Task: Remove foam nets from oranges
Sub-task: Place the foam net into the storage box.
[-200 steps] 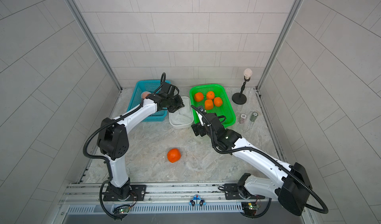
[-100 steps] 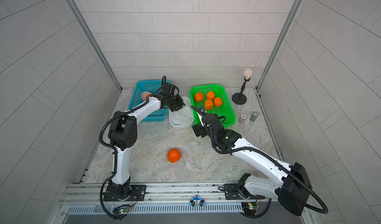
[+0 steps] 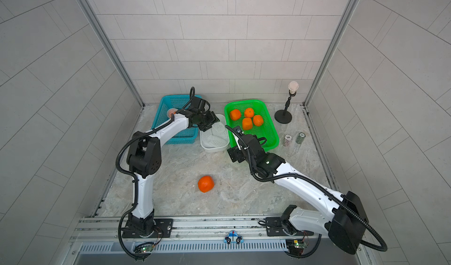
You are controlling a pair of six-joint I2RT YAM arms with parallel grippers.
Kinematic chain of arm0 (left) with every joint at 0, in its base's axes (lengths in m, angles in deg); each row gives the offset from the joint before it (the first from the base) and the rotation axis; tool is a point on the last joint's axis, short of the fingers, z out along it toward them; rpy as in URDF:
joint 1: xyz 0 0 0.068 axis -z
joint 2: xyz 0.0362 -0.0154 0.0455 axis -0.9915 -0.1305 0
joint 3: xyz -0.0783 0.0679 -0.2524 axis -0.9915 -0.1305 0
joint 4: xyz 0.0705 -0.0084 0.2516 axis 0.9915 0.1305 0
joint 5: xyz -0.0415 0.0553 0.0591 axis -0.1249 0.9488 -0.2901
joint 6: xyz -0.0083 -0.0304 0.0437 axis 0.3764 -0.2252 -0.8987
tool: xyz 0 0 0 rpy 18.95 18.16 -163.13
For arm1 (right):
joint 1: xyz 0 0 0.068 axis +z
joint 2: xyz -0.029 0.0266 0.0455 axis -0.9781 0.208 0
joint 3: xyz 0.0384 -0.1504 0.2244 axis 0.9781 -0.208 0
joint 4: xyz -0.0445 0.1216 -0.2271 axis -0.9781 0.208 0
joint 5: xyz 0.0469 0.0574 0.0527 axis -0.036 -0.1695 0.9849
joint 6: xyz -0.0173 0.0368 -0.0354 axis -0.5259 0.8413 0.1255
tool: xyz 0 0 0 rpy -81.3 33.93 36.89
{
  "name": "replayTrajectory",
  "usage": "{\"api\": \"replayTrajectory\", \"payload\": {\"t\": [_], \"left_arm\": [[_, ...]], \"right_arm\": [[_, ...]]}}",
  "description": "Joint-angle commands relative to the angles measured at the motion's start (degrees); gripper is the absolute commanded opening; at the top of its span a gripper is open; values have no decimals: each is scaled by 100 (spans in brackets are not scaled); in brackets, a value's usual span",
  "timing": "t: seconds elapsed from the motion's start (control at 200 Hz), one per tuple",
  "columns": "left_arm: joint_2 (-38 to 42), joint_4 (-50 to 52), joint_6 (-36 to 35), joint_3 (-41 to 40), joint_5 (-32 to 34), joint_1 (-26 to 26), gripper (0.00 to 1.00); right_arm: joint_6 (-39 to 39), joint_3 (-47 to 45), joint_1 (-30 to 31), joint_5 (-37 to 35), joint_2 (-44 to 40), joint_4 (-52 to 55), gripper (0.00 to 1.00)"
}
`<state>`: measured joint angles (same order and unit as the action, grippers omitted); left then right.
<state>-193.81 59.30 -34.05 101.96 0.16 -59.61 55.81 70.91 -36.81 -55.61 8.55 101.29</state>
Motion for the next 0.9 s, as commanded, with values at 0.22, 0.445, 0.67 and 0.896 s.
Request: {"api": "replayTrajectory", "payload": {"t": [0.22,0.445,0.67,0.896], "left_arm": [[766,-235,-735,-328,314,-31,83],[1379,-323,-1303,-775,429,12,85],[2555,-947,-1891,-2198,298,199,89],[3610,-1002,-1986,-3598,102,322,97]], "right_arm": [[4,140,-16,80,-55,23,100],[-366,26,-23,1027,-258,111,100],[-981,-666,2,2897,-658,-238,97],[-2879,-1528,611,4507,-598,-870,92]]}}
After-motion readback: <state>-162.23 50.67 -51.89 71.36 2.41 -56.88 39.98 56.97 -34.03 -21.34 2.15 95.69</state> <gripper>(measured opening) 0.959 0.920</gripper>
